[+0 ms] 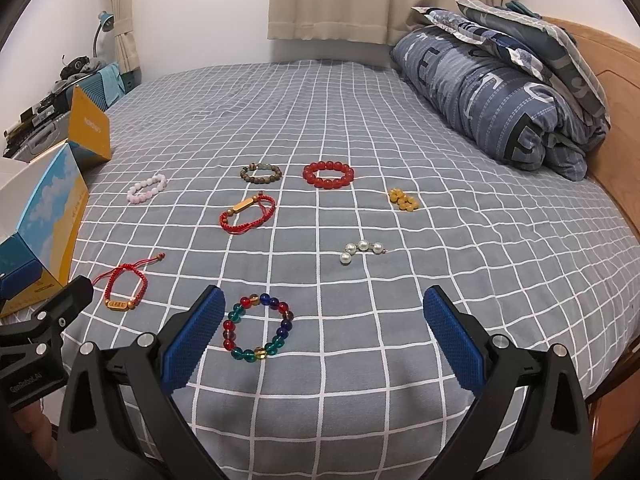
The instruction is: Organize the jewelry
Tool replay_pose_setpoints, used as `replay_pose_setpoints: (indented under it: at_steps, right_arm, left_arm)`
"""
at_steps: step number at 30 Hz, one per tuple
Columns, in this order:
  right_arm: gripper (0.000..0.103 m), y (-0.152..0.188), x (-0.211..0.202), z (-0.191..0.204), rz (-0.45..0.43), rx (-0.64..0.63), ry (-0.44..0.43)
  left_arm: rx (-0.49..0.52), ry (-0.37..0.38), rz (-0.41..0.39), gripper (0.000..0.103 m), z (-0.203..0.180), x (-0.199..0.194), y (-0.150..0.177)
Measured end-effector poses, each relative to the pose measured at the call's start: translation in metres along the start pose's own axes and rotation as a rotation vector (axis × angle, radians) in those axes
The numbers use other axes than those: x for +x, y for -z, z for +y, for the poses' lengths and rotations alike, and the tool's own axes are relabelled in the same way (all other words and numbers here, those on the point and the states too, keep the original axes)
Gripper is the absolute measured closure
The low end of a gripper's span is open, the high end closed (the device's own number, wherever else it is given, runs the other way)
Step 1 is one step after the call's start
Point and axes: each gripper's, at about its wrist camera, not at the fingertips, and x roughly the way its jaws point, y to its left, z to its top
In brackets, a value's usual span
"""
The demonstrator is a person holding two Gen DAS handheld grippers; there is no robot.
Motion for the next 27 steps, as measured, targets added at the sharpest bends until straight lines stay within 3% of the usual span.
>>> replay_pose_setpoints:
  at_steps: [27]
  right_arm:
    - [0.008, -0.0020, -0.0006, 0.0006, -0.006, 0.001, -0.005]
  left_arm:
    - [0.007, 0.003, 0.001, 0.006, -0.0012, -0.0011, 0.0007]
